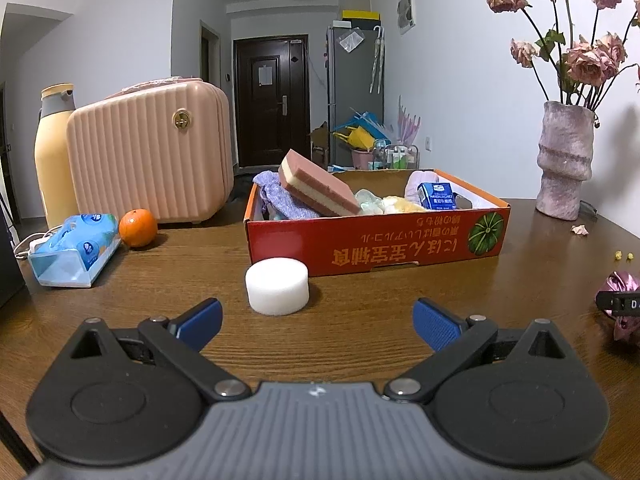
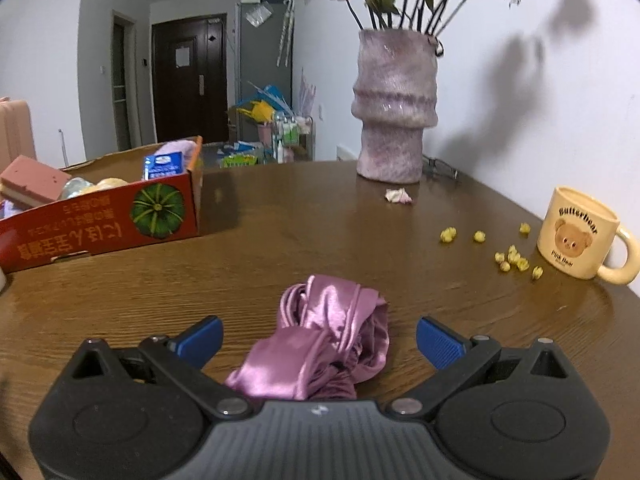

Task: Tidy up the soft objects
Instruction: 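Grasp the pink satin scrunchie with the right gripper while the left approaches the white round sponge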

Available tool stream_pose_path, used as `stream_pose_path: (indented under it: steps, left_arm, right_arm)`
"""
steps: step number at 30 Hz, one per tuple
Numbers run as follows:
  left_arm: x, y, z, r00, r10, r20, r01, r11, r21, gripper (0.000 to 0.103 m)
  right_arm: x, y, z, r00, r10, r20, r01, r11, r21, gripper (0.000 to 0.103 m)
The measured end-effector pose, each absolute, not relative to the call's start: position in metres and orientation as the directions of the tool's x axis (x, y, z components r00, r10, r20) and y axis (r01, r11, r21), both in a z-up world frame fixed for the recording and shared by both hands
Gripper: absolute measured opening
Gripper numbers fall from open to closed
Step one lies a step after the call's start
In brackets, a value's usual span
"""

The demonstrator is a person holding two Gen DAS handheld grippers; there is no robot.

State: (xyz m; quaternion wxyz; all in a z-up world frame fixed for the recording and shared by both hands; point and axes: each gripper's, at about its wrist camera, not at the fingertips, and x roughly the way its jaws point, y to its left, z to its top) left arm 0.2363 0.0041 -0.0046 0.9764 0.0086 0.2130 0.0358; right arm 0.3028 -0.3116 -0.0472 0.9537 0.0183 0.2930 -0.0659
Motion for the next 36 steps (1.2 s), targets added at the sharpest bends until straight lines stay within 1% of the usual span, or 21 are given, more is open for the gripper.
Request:
stream_pose_path:
  steps: [4,7,9,10,11,12,13,15,16,17,20,24,28,31,33,36]
  left_arm:
    - [0.237,0.004,-0.006,0.904,0.075,-0.420,-0.067,0.997,0.035,0.103]
    - [0.238,0.004,-0.006,0.902,0.074,-0.424,-0.066,0.997,0.035,0.103]
    - [0.238,0.004,-0.007,0.901,0.073,-0.428,-0.065,0.997,0.033,0.103]
    - [0.238,0.004,-0.007,0.900,0.072,-0.429,-0.064,0.997,0.033,0.103]
    - [0.238,0.004,-0.007,0.900,0.072,-0.430,-0.064,0.997,0.032,0.103]
    - [0.238,0.005,-0.007,0.900,0.071,-0.430,-0.064,0.997,0.031,0.103]
    - [0.239,0.005,-0.007,0.900,0.071,-0.430,-0.064,0.997,0.032,0.103]
    - [0.239,0.005,-0.007,0.899,0.070,-0.431,-0.062,0.998,0.032,0.103]
    - [0.239,0.004,-0.007,0.899,0.070,-0.432,-0.063,0.998,0.032,0.103]
    - [0.239,0.005,-0.007,0.899,0.071,-0.432,-0.064,0.997,0.033,0.103]
    - [0.240,0.005,-0.007,0.897,0.072,-0.437,-0.065,0.997,0.031,0.103]
    - [0.248,0.010,-0.009,0.881,0.090,-0.464,-0.089,0.996,0.025,0.103]
    - [0.262,0.021,-0.013,0.855,0.110,-0.506,-0.119,0.993,0.015,0.103]
    - [0.276,0.026,-0.018,0.835,0.144,-0.532,-0.140,0.989,0.050,0.103]
    - [0.285,0.030,-0.020,0.822,0.136,-0.553,-0.137,0.990,0.040,0.103]
    - [0.299,0.035,-0.023,0.816,0.148,-0.559,-0.151,0.988,0.041,0.103]
  right_arm:
    - [0.315,-0.318,-0.052,0.796,-0.097,-0.597,0.139,0.990,0.025,0.102]
    - [0.320,-0.320,-0.054,0.784,-0.072,-0.617,0.124,0.991,0.042,0.096]
    - [0.323,-0.318,-0.056,0.776,-0.062,-0.628,0.113,0.993,0.041,0.087]
    - [0.324,-0.318,-0.056,0.773,-0.059,-0.632,0.109,0.993,0.040,0.085]
    - [0.324,-0.317,-0.056,0.772,-0.058,-0.633,0.106,0.994,0.038,0.081]
    - [0.324,-0.316,-0.056,0.773,-0.061,-0.631,0.107,0.994,0.036,0.075]
    - [0.324,-0.316,-0.056,0.776,-0.060,-0.628,0.106,0.994,0.035,0.071]
    - [0.323,-0.315,-0.055,0.781,-0.063,-0.622,0.106,0.994,0.033,0.055]
    - [0.323,-0.316,-0.054,0.783,-0.060,-0.619,0.104,0.994,0.034,0.051]
    - [0.322,-0.316,-0.054,0.787,-0.054,-0.615,0.098,0.995,0.037,0.044]
    - [0.321,-0.316,-0.053,0.792,-0.052,-0.608,0.096,0.995,0.040,0.039]
    - [0.319,-0.318,-0.052,0.802,-0.046,-0.596,0.097,0.994,0.055,0.036]
    - [0.314,-0.318,-0.048,0.829,-0.033,-0.559,0.087,0.994,0.071,0.035]
    - [0.311,-0.317,-0.044,0.851,-0.020,-0.525,0.074,0.994,0.082,0.035]
    - [0.310,-0.317,-0.042,0.861,-0.020,-0.507,0.073,0.994,0.085,0.035]
    - [0.311,-0.316,-0.040,0.869,-0.023,-0.494,0.077,0.993,0.090,0.035]
